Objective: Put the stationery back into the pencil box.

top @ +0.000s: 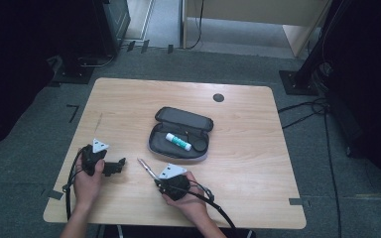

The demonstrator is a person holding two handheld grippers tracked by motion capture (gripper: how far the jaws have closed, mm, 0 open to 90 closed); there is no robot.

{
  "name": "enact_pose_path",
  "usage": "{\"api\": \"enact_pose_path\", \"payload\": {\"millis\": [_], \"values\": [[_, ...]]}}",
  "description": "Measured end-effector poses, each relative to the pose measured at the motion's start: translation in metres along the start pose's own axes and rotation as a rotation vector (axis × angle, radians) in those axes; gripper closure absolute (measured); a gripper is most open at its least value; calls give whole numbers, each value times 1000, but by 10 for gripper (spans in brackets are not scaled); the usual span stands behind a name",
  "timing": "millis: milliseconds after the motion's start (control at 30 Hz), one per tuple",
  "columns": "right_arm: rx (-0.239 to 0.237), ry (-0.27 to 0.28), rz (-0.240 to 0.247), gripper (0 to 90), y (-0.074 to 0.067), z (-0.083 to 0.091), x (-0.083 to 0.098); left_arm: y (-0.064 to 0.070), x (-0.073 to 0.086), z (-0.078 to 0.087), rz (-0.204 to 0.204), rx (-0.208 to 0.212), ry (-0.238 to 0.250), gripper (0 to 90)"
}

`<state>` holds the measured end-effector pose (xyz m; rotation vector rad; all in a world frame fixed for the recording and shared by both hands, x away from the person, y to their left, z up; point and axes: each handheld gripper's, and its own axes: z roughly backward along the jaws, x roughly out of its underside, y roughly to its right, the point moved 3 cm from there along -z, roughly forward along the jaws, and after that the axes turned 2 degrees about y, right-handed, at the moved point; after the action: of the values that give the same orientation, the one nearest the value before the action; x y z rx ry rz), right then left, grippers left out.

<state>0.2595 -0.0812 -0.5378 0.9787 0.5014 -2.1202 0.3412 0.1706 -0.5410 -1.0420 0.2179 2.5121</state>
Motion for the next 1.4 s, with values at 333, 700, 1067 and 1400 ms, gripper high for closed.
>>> {"api": "enact_pose_path", "payload": {"millis": [333,700,1067,1400], "values": [[0,35,4,810,-2,1,4,0,0,0,-1,0,0,0],[-42,30,7,817,1,7,5,0,0,0,0,1,0,0],[0,64,33,817,24,35,-5,0,0,0,-1,1,0,0],[38,90,31,816,55,60,-15,0,0,0,-1,1,0,0]]}}
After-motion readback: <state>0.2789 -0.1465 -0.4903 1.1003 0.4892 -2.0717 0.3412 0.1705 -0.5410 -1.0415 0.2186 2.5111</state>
